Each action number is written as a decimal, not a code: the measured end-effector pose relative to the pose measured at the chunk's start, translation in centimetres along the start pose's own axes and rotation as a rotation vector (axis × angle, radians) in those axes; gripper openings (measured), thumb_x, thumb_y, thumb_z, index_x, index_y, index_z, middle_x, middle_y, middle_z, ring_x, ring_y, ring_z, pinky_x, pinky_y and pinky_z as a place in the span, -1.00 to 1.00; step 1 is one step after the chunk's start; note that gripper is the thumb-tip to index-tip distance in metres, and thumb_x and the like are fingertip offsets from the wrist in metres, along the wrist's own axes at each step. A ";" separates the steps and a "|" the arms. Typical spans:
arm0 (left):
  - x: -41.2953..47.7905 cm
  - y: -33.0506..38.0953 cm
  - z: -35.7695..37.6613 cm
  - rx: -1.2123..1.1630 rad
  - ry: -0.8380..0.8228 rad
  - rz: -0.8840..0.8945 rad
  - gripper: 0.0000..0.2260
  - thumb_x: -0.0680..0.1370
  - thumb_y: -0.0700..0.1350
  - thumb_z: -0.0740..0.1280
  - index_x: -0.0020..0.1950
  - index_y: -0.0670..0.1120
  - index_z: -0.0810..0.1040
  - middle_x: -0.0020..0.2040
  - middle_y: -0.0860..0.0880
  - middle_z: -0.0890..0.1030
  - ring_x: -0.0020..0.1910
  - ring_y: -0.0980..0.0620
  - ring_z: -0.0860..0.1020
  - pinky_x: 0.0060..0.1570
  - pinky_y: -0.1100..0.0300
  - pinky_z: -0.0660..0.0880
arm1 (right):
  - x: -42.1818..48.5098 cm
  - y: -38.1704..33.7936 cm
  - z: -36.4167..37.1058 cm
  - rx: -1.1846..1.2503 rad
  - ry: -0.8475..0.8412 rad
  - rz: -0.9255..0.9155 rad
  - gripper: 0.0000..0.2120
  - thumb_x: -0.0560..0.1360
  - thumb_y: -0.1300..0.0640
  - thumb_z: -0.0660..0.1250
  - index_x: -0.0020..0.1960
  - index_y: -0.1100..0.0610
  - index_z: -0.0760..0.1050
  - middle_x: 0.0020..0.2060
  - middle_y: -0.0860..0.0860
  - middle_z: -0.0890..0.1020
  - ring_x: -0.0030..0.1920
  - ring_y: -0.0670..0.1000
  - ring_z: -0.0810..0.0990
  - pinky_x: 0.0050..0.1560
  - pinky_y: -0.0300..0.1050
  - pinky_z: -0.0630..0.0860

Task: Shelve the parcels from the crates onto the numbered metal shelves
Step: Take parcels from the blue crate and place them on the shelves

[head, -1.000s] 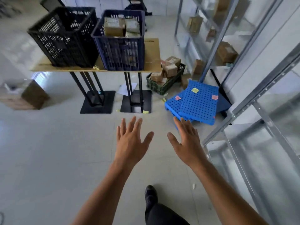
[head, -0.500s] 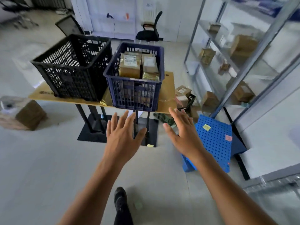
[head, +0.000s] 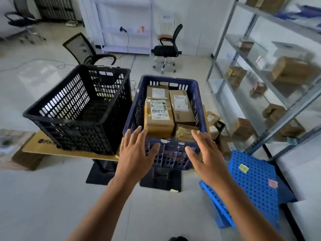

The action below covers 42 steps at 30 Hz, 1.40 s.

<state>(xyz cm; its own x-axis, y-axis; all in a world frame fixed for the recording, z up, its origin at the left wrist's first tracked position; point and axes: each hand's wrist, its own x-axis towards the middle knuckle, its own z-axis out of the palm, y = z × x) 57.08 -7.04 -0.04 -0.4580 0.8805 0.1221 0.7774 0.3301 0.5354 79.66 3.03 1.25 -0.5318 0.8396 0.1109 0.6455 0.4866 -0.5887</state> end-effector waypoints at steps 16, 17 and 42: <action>17.4 -3.1 4.7 -0.427 -0.202 -0.491 -0.14 0.54 0.30 0.37 0.67 0.16 -0.06 0.65 0.12 0.17 0.56 0.12 0.23 0.48 0.05 0.28 | 21.4 4.3 6.0 -0.089 -0.342 -0.032 -0.11 0.56 -0.52 -0.15 0.70 0.00 0.02 0.69 -0.04 0.08 0.66 -0.10 -0.19 0.67 0.13 -0.18; 17.5 -3.2 4.9 -0.472 -0.207 -0.504 -0.16 0.54 0.29 0.38 0.66 0.18 -0.03 0.61 0.15 0.25 0.52 0.16 0.28 0.44 0.09 0.34 | 22.0 4.2 6.3 -0.101 -0.364 -0.024 -0.11 0.56 -0.52 -0.15 0.70 0.01 0.02 0.69 -0.03 0.07 0.66 -0.09 -0.20 0.67 0.10 -0.22; 19.5 -2.2 -0.9 -1.108 -0.620 -0.078 -0.34 0.52 0.19 0.36 0.58 0.32 0.17 0.30 0.18 0.62 0.23 0.13 0.63 0.28 -0.12 0.54 | 14.6 -8.7 5.5 0.343 0.349 0.408 -0.32 0.54 -0.27 0.33 0.60 -0.34 0.16 0.33 -0.23 0.56 0.38 -0.07 0.54 0.31 0.12 0.58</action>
<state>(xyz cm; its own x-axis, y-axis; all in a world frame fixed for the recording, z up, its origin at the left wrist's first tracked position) 46.04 9.08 1.87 0.0243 0.9814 -0.1904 -0.1552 0.1919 0.9691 63.23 9.69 3.58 -0.0332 0.9985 0.0436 0.5151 0.0545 -0.8554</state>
